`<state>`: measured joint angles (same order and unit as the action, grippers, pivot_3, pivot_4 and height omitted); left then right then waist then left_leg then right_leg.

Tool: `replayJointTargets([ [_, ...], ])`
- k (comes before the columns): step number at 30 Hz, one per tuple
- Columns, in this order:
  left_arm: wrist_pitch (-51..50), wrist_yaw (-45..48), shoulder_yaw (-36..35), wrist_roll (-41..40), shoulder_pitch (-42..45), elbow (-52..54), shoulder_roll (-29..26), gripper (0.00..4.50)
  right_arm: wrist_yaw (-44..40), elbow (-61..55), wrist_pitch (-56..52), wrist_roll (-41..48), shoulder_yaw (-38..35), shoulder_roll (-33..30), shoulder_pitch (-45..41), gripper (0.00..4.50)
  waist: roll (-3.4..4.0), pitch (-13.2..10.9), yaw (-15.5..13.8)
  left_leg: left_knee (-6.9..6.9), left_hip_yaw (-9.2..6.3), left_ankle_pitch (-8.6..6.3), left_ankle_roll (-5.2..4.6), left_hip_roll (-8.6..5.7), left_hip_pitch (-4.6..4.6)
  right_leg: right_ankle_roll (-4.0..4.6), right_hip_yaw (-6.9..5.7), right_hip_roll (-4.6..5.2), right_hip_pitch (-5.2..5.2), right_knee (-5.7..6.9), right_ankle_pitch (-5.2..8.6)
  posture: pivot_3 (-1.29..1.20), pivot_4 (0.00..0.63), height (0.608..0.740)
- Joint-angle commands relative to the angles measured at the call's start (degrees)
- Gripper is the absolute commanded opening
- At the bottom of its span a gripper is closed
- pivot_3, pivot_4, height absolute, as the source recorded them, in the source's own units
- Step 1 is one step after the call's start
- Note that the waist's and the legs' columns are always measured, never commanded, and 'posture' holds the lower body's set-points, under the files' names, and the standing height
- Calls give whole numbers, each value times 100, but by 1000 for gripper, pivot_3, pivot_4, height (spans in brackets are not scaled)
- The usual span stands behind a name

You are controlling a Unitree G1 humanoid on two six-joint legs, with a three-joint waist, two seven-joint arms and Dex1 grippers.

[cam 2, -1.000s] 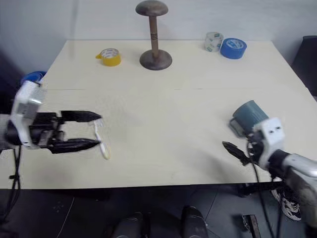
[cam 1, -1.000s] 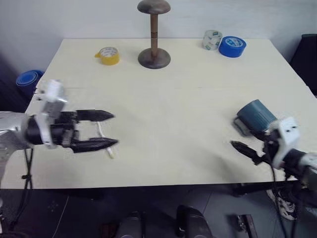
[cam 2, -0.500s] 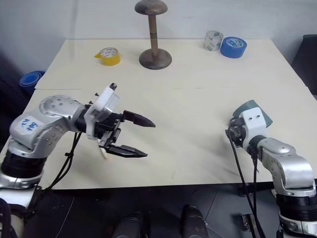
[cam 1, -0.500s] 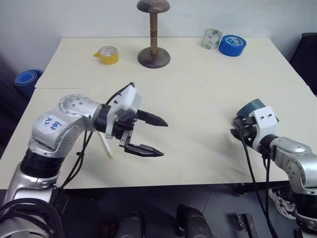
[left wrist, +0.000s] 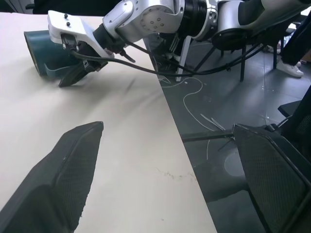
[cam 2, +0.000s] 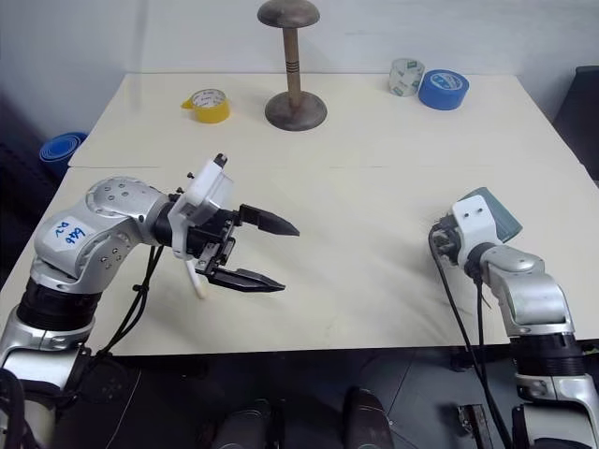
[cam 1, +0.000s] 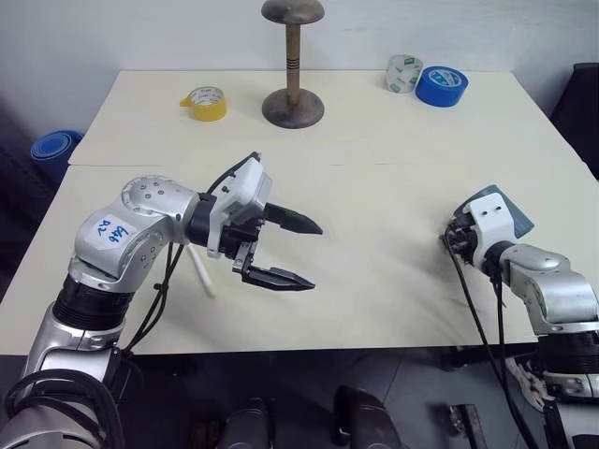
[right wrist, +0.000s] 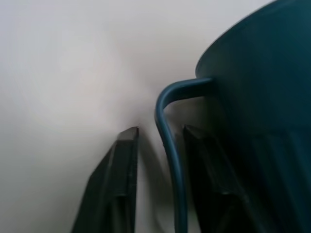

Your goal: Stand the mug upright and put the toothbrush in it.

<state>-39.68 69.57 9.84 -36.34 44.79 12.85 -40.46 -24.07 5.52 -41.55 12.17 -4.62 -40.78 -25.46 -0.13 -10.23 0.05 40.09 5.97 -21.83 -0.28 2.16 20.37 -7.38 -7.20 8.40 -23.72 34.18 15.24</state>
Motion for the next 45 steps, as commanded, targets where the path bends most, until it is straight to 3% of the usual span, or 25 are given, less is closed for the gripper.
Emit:
replayJointTargets([
  [1,-18,-56,-227,-72,93,203,-3,4500,-122,111,45,-110,13,-18,9,171,0,0,1,0,0,0,0,0,0,0,0,0,0,0,0,0,150,740],
  [8,-78,-199,-422,-48,-153,227,-168,4500,-543,-165,129,37,-12,55,-62,39,0,0,8,0,-2,0,0,1,-2,0,0,0,2,1,0,0,150,740],
  [14,-531,-775,-1234,-413,-522,287,-279,4500,-828,-1594,-59,1592,-531,1261,-382,39,2,-1,130,-2,-3,2,9,23,-4,0,-2,-19,-2,9,0,0,150,740],
  [19,-1140,-1158,-1923,-1017,-619,535,-431,4500,-1084,-2167,417,2104,-81,2237,-230,39,3,-2,118,-4,-31,-3,20,26,-1,0,-16,-19,-10,36,0,0,150,740],
  [26,-1555,-1244,-2368,-1238,-602,651,-1212,4500,-1135,-895,1876,1871,419,3916,-356,39,4,-4,169,-1,-41,0,29,24,-3,2,-20,-21,-4,43,1,0,150,740],
  [32,-1595,-1119,-2579,-1222,-697,516,-1894,4500,-1575,187,2669,1708,688,4453,-561,39,11,-7,182,-8,-42,0,31,24,-5,4,-20,-23,-7,46,2,0,150,740],
  [37,-1579,-1100,-2546,-1248,-692,486,-2007,4500,-1748,305,2755,1742,713,4480,-347,39,12,-9,168,-7,-44,0,34,28,-4,6,-20,-27,-6,47,3,0,150,740],
  [42,-1485,-1053,-2307,-1142,-632,472,-1957,4500,-1836,131,2702,1740,712,4323,10,1345,13,-9,177,-7,-43,0,38,31,-5,7,-18,-31,-7,47,4,0,150,740],
  [45,-1421,-990,-2199,-1117,-590,410,-1938,4500,-1794,-64,2614,1740,706,4210,190,2368,13,-9,176,-6,-40,0,40,36,-6,8,-16,-36,-7,48,4,0,150,740],
])
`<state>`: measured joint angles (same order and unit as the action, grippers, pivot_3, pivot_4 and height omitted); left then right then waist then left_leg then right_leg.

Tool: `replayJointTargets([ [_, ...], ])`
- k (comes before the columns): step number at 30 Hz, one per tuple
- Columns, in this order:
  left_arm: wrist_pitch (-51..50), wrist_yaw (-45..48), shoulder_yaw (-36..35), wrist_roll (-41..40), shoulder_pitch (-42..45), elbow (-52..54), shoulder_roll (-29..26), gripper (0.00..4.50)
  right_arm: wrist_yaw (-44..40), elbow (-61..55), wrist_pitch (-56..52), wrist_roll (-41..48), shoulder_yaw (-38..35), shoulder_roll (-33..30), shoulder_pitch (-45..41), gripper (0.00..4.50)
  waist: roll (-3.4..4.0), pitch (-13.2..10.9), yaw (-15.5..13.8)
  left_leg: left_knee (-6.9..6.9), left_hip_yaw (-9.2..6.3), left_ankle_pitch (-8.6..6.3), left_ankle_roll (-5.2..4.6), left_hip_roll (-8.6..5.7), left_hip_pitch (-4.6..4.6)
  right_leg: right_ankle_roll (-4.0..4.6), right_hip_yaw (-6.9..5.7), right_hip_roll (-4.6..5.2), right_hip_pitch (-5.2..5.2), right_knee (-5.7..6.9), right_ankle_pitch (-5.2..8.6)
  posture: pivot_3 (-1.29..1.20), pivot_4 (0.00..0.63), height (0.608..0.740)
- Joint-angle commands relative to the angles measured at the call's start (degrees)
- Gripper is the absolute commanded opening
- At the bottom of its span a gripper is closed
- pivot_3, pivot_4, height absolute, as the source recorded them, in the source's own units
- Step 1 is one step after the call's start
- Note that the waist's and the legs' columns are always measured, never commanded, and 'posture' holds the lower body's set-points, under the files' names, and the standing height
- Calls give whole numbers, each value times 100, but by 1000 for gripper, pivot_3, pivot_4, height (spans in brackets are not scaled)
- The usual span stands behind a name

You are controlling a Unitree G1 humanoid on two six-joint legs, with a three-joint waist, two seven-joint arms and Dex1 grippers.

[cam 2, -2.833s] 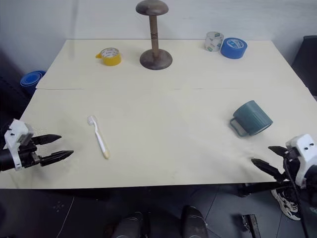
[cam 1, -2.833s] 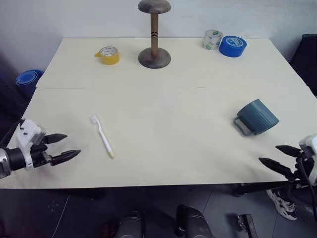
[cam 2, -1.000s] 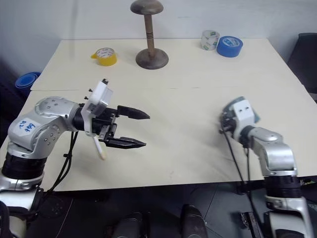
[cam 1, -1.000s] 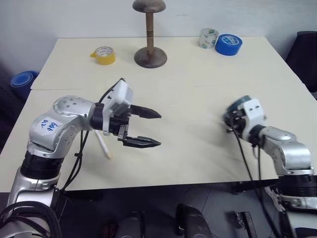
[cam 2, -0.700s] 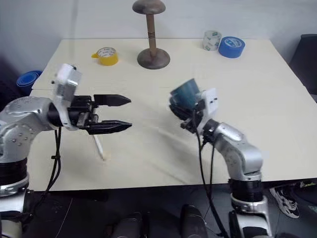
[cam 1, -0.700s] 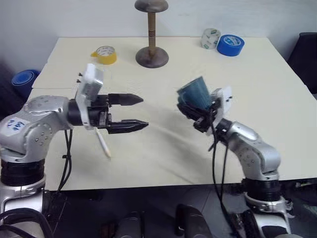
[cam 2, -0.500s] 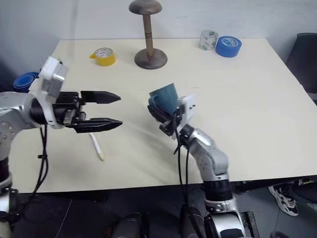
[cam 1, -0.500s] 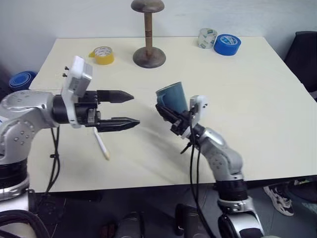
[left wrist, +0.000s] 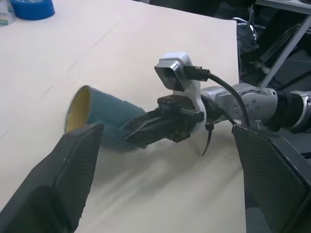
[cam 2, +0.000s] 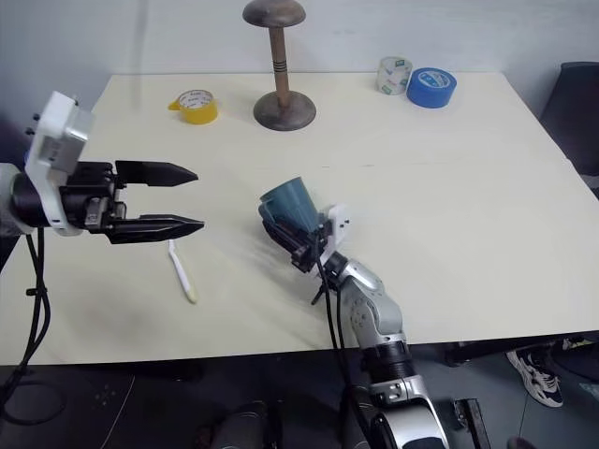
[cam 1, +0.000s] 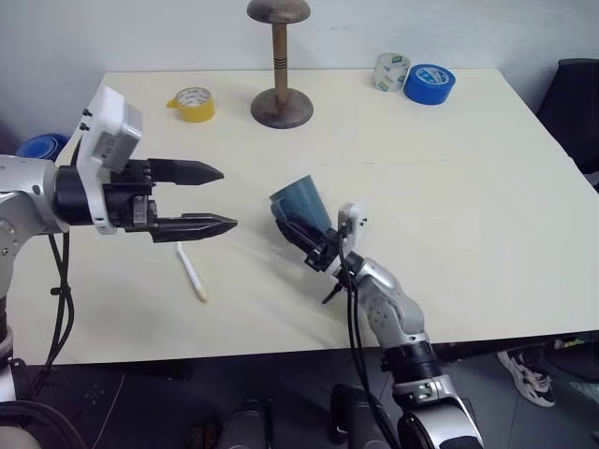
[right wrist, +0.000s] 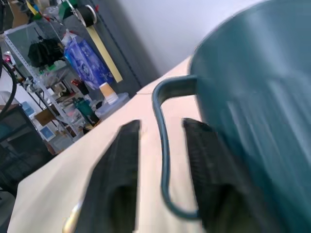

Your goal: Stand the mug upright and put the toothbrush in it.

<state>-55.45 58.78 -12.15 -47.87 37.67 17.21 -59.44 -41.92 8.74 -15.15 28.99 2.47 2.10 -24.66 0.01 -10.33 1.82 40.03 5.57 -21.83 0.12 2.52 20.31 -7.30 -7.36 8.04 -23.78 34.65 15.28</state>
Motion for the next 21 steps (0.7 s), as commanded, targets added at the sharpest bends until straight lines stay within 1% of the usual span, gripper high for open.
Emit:
replayJointTargets([
  [1,180,122,45,45,136,-49,-31,4500,13,-468,-58,55,-3,-125,166,2737,0,0,-2,0,1,0,1,1,0,0,0,-1,0,0,0,0,150,740],
  [2,211,176,112,44,160,-75,-1,4500,49,-627,-124,73,-20,-203,254,2980,0,0,-5,0,1,0,2,3,-1,1,1,-2,0,0,1,0,150,740],
  [4,289,232,222,74,202,-119,60,4500,130,-922,-280,152,-70,-326,403,3735,0,0,-12,0,2,0,3,5,0,2,1,-4,-1,0,1,0,150,740],
  [6,377,254,325,140,282,-205,142,4500,185,-1155,-421,181,-83,-450,524,4397,0,0,-16,0,2,0,4,6,0,3,2,-5,-1,0,1,0,150,740],
  [7,409,259,368,166,333,-263,186,4500,207,-1236,-430,101,-47,-541,567,4459,0,0,-15,0,3,0,4,6,0,3,2,-5,-1,0,1,0,150,740],
  [10,490,301,440,240,392,-372,246,4500,261,-1342,-408,-232,111,-824,549,4459,0,0,-15,0,6,0,4,6,0,3,4,-6,-3,-1,2,0,150,740],
  [13,616,395,438,344,279,-410,185,4500,243,-1575,-605,-552,364,-1232,310,4459,0,0,-13,-1,11,0,4,8,0,4,8,-8,-8,1,2,0,150,740],
  [15,658,409,373,394,189,-443,126,4500,80,-1873,-833,-807,687,-1603,112,4459,4,-3,-7,-1,17,-1,4,11,2,5,14,-12,-15,4,3,0,150,740],
  [18,614,453,100,334,-64,-375,-39,4500,-195,-2436,-1322,-1151,1293,-2178,-245,4459,4,-4,-3,-2,32,-1,5,13,6,5,30,-14,-31,10,3,0,150,740],
  [21,628,545,-212,317,-447,-284,-268,4500,55,-2536,-1828,-1549,1676,-2300,-706,4459,2,-3,6,-4,60,-2,7,22,14,9,59,-23,-73,34,5,0,150,740],
])
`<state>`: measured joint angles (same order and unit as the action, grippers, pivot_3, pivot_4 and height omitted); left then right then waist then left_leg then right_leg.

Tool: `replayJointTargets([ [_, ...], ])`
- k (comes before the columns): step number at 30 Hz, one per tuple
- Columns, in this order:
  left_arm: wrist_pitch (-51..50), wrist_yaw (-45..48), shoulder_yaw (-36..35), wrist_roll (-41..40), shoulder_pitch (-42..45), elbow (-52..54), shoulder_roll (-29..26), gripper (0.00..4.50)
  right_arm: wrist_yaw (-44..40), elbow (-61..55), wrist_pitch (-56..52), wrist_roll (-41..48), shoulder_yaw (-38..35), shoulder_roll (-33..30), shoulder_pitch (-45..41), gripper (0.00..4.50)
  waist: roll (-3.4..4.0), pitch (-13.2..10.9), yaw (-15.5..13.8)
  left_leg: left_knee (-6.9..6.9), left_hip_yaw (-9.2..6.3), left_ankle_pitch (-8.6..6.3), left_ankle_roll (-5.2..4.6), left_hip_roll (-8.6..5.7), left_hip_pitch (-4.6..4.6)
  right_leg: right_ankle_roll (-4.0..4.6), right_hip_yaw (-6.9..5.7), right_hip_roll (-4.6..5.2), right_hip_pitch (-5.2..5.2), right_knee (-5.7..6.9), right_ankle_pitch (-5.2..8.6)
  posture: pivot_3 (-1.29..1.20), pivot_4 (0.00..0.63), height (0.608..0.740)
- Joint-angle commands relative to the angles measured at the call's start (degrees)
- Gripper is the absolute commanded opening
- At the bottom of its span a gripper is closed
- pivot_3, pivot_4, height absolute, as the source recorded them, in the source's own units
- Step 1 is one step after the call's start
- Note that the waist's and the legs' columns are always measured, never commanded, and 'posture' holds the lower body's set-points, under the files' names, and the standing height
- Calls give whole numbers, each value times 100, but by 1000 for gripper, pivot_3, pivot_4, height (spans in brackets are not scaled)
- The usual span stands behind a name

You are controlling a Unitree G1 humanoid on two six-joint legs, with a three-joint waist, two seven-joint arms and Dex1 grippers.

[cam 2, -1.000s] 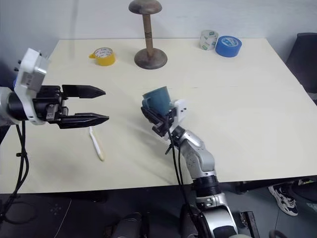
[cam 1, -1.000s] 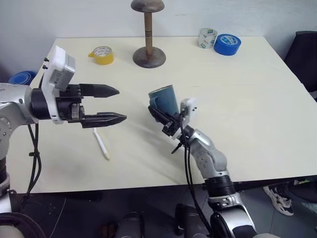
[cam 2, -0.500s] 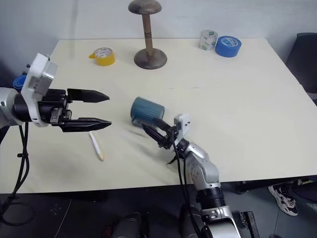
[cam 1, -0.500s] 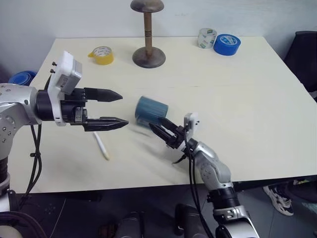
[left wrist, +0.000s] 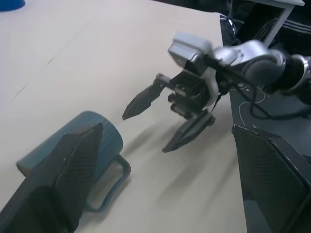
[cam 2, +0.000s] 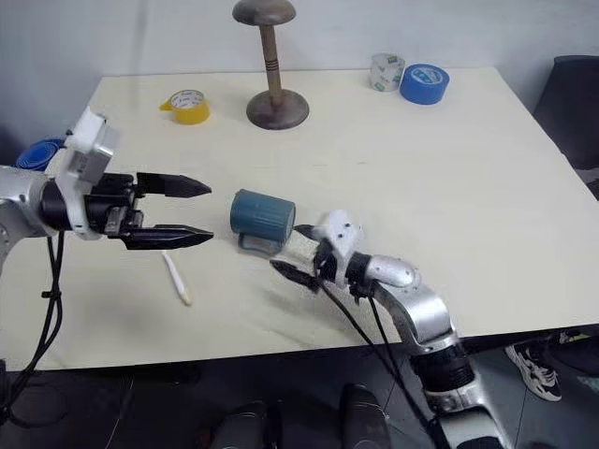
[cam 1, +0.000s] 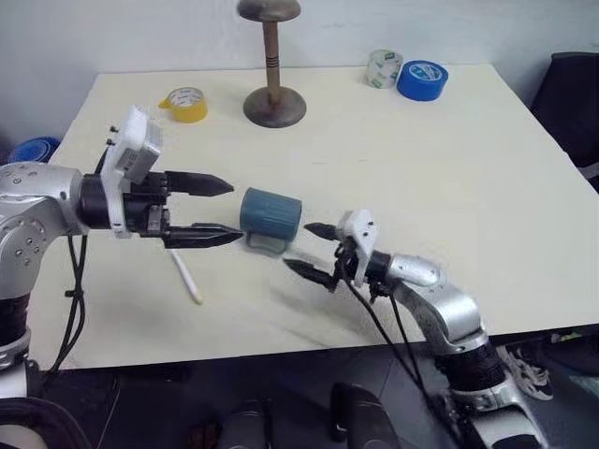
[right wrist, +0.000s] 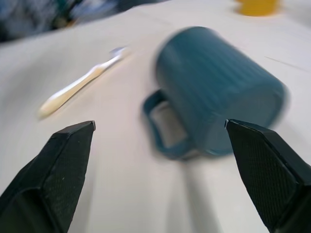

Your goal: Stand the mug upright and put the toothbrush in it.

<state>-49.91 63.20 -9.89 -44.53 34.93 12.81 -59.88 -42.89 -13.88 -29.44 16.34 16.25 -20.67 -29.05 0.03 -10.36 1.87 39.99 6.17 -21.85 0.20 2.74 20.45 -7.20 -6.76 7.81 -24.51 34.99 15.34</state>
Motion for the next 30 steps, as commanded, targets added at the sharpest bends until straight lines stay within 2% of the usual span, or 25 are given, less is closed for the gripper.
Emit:
replayJointTargets([
  [1,91,109,-531,-5,-300,177,-281,4500,195,-261,-582,-277,379,66,-402,4459,0,0,-6,0,4,0,1,0,2,2,4,-1,-4,1,1,0,150,740],
  [2,112,106,-597,15,-392,179,-327,4500,218,-213,-700,-268,462,187,-522,4459,0,0,-12,0,5,0,1,1,2,3,4,-1,-4,2,2,0,150,740],
  [3,142,100,-642,41,-455,174,-362,4500,258,-112,-753,-313,549,307,-633,4065,0,0,-12,1,7,0,1,1,2,4,5,-1,-4,1,2,0,150,740],
  [4,160,84,-666,57,-487,178,-384,4500,297,-1,-773,-370,607,396,-722,3930,-2,0,-14,1,8,0,1,1,2,4,6,-1,-4,2,2,0,150,740],
  [9,142,-20,-749,-7,-474,240,-405,4500,608,760,-704,-958,898,616,-1057,2301,-10,3,-33,4,7,0,1,0,3,4,6,0,-3,4,2,0,150,740],
  [15,137,-88,-937,-22,-711,377,-433,4500,592,1162,-650,-1124,927,798,-1323,2301,-11,3,14,-2,8,-1,3,2,7,5,6,-5,-12,4,2,0,150,740],
  [21,130,-201,-953,-55,-681,426,-395,4500,718,2077,-426,-1513,1047,1103,-1703,2301,-11,3,113,-1,10,1,8,7,5,7,8,-10,-12,8,3,0,150,740],
  [24,162,-208,-938,-44,-690,426,-396,4500,663,2356,-303,-1663,1123,1192,-1775,1722,-11,3,120,-2,9,0,8,7,6,7,8,-10,-12,7,3,0,150,740],
  [29,207,-222,-901,-30,-655,399,-369,4500,536,2908,29,-2038,1398,1230,-1829,41,-12,4,149,-2,9,0,9,7,4,7,8,-10,-12,8,3,0,150,740],
  [30,216,-224,-896,-28,-650,393,-364,4500,551,3025,120,-2086,1397,1261,-1853,9,-14,5,153,-2,9,0,9,7,2,7,8,-10,-10,9,3,0,150,740],
])
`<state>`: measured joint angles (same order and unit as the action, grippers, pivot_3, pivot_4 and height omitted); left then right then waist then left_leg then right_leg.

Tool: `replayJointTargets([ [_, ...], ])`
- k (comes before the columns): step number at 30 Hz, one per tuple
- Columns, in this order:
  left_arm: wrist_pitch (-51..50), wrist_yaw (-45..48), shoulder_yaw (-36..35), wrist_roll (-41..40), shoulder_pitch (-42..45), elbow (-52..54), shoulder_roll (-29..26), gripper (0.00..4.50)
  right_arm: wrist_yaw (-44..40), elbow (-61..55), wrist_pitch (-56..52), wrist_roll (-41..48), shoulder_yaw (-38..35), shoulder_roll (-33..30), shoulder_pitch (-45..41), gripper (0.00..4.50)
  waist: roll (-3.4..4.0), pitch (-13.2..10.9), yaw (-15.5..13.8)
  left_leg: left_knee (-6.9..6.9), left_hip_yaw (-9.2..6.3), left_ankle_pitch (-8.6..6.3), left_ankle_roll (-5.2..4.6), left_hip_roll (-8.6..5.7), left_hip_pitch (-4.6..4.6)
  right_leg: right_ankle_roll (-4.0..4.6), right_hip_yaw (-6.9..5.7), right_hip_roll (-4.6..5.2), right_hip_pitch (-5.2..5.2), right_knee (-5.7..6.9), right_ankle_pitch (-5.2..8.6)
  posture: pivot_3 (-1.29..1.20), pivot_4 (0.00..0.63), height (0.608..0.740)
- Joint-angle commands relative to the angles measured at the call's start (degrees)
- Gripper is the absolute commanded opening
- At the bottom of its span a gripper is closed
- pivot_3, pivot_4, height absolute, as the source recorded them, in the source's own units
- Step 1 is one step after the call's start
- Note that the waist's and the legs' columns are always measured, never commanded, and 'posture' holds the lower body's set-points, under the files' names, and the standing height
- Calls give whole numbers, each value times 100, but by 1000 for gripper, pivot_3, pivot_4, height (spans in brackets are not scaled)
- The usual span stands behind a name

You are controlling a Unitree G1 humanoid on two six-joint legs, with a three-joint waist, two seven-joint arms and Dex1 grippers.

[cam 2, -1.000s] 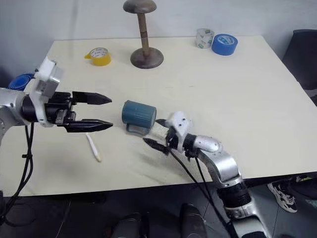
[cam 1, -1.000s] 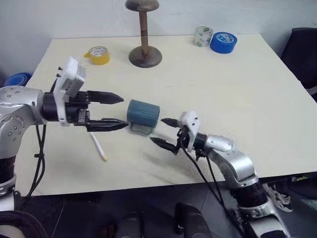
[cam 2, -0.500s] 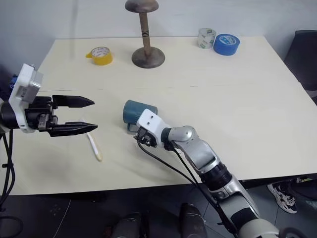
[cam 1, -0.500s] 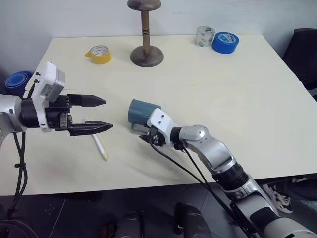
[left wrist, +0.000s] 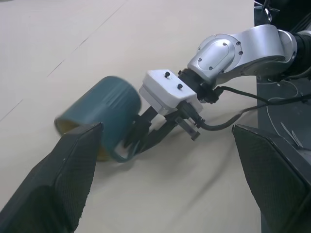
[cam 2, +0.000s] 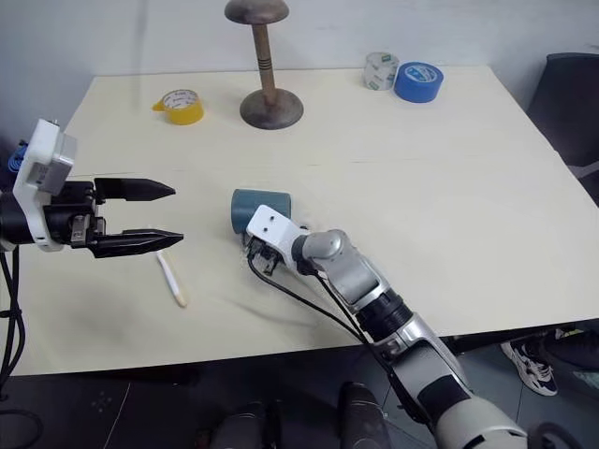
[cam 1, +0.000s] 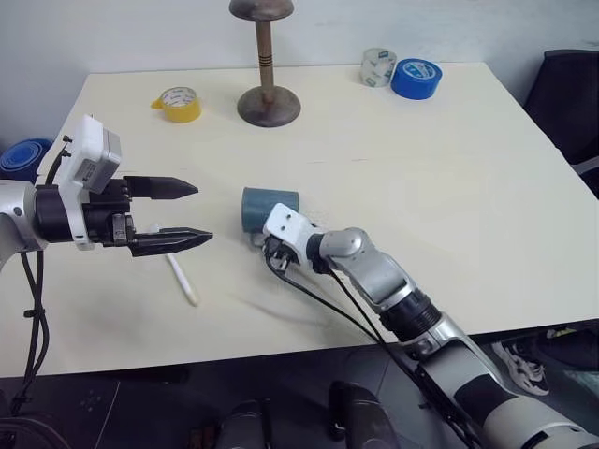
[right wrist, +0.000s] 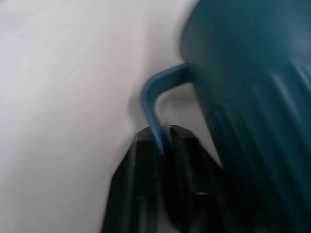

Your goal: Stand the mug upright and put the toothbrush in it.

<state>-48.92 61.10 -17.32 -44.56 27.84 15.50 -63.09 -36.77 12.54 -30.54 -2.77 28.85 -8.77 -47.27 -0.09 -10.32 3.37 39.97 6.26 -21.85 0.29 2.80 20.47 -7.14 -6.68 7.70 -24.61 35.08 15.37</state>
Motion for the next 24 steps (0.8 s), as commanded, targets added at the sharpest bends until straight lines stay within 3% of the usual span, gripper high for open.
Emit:
replayJointTargets([
  [1,130,-18,-142,-21,67,118,-36,4500,-41,499,322,-221,122,103,-53,9,-3,2,6,0,0,0,1,1,-4,0,1,0,4,1,0,0,150,740],
  [7,195,-34,-65,-3,153,48,-6,4500,-111,607,621,-266,-35,126,77,9,-4,3,8,1,1,0,2,2,-6,1,4,-1,4,3,0,0,150,740],
  [16,135,10,-24,-79,188,-52,6,4500,96,-702,1573,1877,-2169,1223,1189,9,-2,1,14,-2,0,-1,5,4,-4,1,3,-5,2,3,0,0,150,740],
  [24,-17,152,447,-70,729,-233,67,4500,-156,-530,2448,2545,-2539,1668,2049,9,-4,2,-13,-2,-1,-3,7,3,-5,2,7,-8,5,0,1,0,150,740],
])
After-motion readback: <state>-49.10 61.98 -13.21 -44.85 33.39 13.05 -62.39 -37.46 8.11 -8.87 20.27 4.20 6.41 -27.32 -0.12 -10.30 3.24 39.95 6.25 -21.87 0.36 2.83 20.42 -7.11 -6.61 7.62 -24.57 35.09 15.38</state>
